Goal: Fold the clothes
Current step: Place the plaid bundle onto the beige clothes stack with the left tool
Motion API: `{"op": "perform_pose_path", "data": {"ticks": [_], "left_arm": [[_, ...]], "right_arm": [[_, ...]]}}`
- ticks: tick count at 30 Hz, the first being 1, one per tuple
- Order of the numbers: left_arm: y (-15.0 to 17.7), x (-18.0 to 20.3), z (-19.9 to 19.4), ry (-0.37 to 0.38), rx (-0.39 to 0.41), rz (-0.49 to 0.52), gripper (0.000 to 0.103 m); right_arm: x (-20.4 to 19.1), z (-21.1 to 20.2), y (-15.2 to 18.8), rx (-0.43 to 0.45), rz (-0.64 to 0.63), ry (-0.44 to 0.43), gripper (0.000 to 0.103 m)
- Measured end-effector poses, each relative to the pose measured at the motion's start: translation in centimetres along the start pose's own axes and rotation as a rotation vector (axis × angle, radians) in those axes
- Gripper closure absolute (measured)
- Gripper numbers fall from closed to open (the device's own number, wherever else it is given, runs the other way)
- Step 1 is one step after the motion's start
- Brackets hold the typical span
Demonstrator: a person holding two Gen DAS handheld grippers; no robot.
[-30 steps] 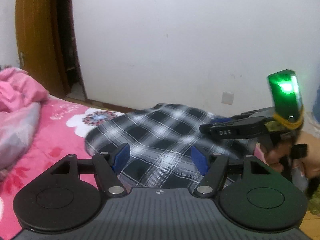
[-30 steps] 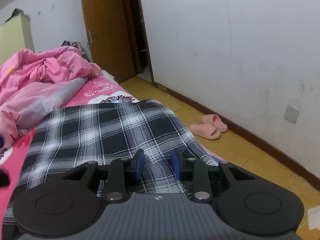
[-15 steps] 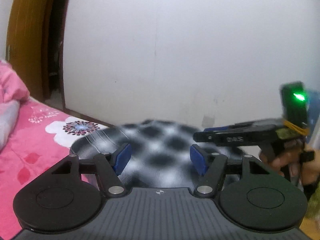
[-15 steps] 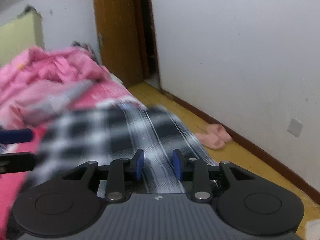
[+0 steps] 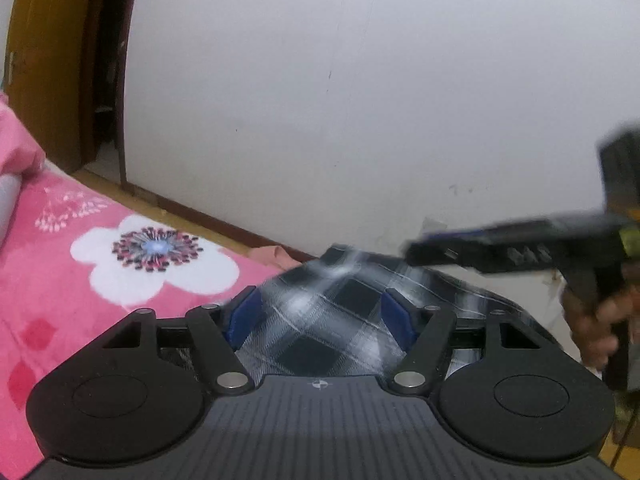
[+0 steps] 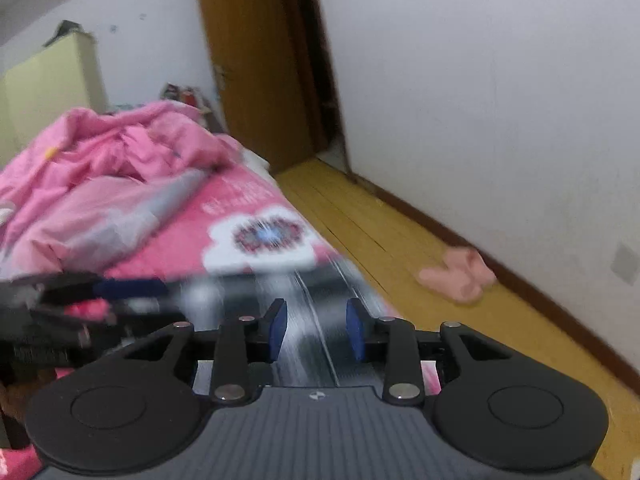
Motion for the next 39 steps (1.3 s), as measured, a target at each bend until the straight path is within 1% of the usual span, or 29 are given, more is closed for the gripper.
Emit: {"op": "perform_pose_path", "data": {"ticks": [2,3,4,5,7,8,9,12,13,14,16,17,18,20,21,22,23,24,25,26,27,28,30,31,33,34,36,38,39], "left_arm": [[0.0,-0.3,0.6,-0.018,-0.018,0.003,0.036],[0.0,-0.5,0.9,-0.028,-0.027,0.004,0.036],[0.3,-1.0,1.3,-0.040,-0.036,0.007,0.036],[0.5,-1.4,1.6,-0.050,-0.043,0.007,0.035],[0.3,-2.4,1.3,-0.040,-0.026,-0.029,0.035],[0.1,-2.9,1.0,-0.041,-0.019,-0.047,0.035],[-0.1,-3.3,0.6,-0.064,-0.010,-0.052,0.035],[-0.6,-4.2,-1.2,-0.126,0.023,-0.060,0.035],[-0.6,-4.0,-2.3,-0.135,0.048,-0.044,0.035],[-0.5,-3.8,-3.5,-0.141,0.073,-0.026,0.035],[-0.1,-2.3,-5.9,-0.095,0.110,0.051,0.035],[0.3,-1.2,-6.9,-0.056,0.119,0.093,0.035],[1.0,0.2,-7.8,-0.002,0.113,0.144,0.035],[2.8,3.2,-9.2,0.100,0.081,0.245,0.035],[3.8,4.2,-9.2,0.119,0.049,0.289,0.035],[5.0,5.0,-8.8,0.098,0.005,0.337,0.035],[6.0,5.6,-8.4,0.078,-0.033,0.380,0.035],[6.5,5.5,-8.5,0.061,-0.036,0.387,0.035],[6.8,5.5,-8.7,0.044,-0.038,0.391,0.035],[6.5,5.3,-9.3,0.029,-0.035,0.374,0.035],[6.1,5.4,-10.1,0.019,-0.021,0.366,0.035],[5.7,5.4,-10.6,0.024,-0.006,0.376,0.035],[5.6,6.2,-11.4,0.072,0.009,0.415,0.035],[5.8,6.7,-11.6,0.098,0.005,0.435,0.035],[7.2,7.6,-10.4,0.114,-0.039,0.483,0.034],[7.8,8.0,-9.8,0.120,-0.060,0.505,0.034],[8.8,7.5,-9.2,0.113,-0.081,0.497,0.034],[9.1,7.1,-9.6,0.114,-0.084,0.474,0.034],[9.1,6.9,-10.0,0.115,-0.081,0.465,0.035]], "right_arm": [[-0.6,2.5,-1.4,-0.058,0.005,-0.050,0.068],[-0.6,4.2,-1.7,-0.108,0.025,-0.071,0.068],[-0.3,6.0,-1.8,-0.167,0.047,-0.064,0.068],[0.1,7.6,-1.7,-0.213,0.059,-0.016,0.069],[1.4,9.6,-1.8,-0.245,0.070,0.107,0.065],[2.2,9.9,-1.9,-0.246,0.096,0.156,0.066],[3.0,9.9,-2.0,-0.246,0.110,0.213,0.066],[4.4,7.9,-2.1,-0.187,0.093,0.324,0.066],[4.8,6.6,-2.0,-0.154,0.101,0.312,0.066],[5.1,4.9,-1.8,-0.111,0.124,0.258,0.066],[4.7,0.9,-1.2,-0.031,0.146,0.135,0.066],[4.4,-1.1,-0.9,0.008,0.154,0.072,0.066],[3.9,-2.7,-0.3,0.026,0.150,0.021,0.066],[2.9,-5.0,1.8,0.011,0.121,-0.062,0.066],[2.5,-5.2,3.2,-0.024,0.103,-0.087,0.066],[2.5,-5.1,4.4,-0.059,0.082,-0.064,0.066],[2.7,-4.7,5.5,-0.090,0.060,-0.011,0.066],[3.2,-4.6,6.3,-0.100,0.054,0.041,0.067],[4.1,-4.8,6.7,-0.092,0.072,0.088,0.068],[5.0,-5.6,6.7,-0.079,0.111,0.135,0.071],[5.8,-6.5,6.6,-0.061,0.158,0.183,0.069],[5.9,-7.5,6.6,-0.041,0.178,0.187,0.069],[5.0,-9.7,6.7,0.006,0.169,0.112,0.069],[4.3,-10.5,7.0,0.022,0.156,0.064,0.069],[2.4,-11.2,8.3,0.034,0.108,-0.035,0.069],[2.2,-10.8,9.2,0.021,0.083,-0.016,0.069],[2.7,-9.5,11.1,-0.027,0.047,0.109,0.069],[3.3,-8.3,12.9,-0.076,0.011,0.235,0.069],[4.2,-8.1,13.5,-0.094,0.025,0.307,0.068]]}}
Point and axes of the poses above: each gripper's, at about its wrist camera, not at the fingertips, and z roughly the way its jaws point, x to its right, y to its underside, the point moved 3 cm from there along z, roughly the way its jaws point, and after that the axes turned 9 degrees about y, right-handed, at the moved point
